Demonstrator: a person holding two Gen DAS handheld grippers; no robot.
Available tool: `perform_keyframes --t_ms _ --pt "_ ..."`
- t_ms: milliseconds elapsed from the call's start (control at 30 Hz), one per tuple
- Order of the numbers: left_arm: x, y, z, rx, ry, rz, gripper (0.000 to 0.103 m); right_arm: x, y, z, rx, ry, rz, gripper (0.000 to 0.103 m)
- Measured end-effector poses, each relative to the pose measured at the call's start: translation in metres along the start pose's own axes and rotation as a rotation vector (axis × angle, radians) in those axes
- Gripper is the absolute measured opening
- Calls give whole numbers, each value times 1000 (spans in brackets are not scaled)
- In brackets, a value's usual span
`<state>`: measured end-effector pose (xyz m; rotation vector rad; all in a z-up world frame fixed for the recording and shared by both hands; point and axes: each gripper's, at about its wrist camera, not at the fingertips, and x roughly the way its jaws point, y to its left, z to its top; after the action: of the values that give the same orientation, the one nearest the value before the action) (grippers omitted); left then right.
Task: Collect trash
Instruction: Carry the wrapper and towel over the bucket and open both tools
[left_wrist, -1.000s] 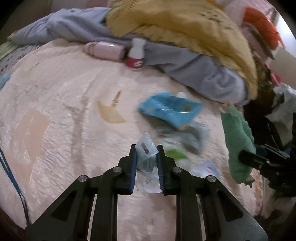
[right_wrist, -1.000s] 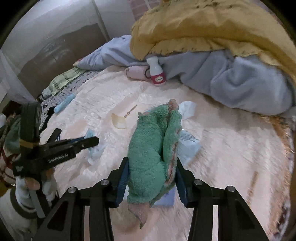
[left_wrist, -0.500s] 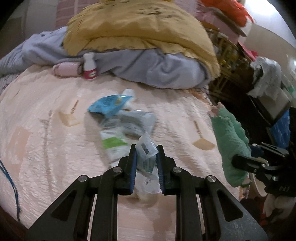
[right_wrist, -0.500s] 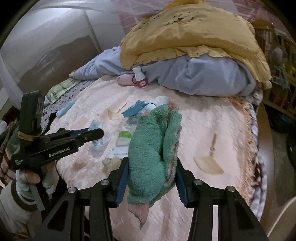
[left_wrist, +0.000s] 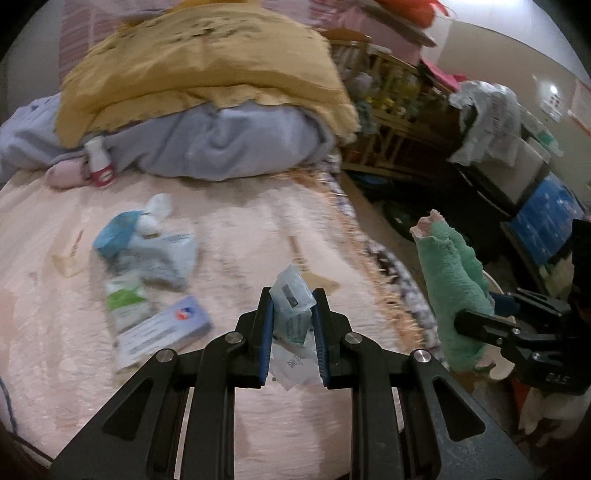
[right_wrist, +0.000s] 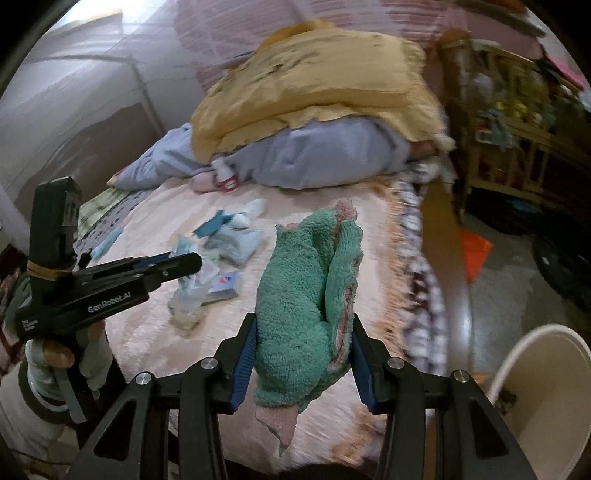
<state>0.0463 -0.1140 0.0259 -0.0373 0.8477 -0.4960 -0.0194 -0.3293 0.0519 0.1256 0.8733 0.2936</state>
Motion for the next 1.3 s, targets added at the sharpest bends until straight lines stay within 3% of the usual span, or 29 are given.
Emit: perform_keyframes --t_ms 433,900,1300 --pt "36 -101 3 128 40 -119 17 -50 -89 -40 164 -30 -128 45" --pt "69 -181 5 172 130 -291 17 -85 -147 -73 267 -38 -241 45" --pt "97 -240 -6 244 188 -337 17 -101 -189 -101 358 -26 -290 45"
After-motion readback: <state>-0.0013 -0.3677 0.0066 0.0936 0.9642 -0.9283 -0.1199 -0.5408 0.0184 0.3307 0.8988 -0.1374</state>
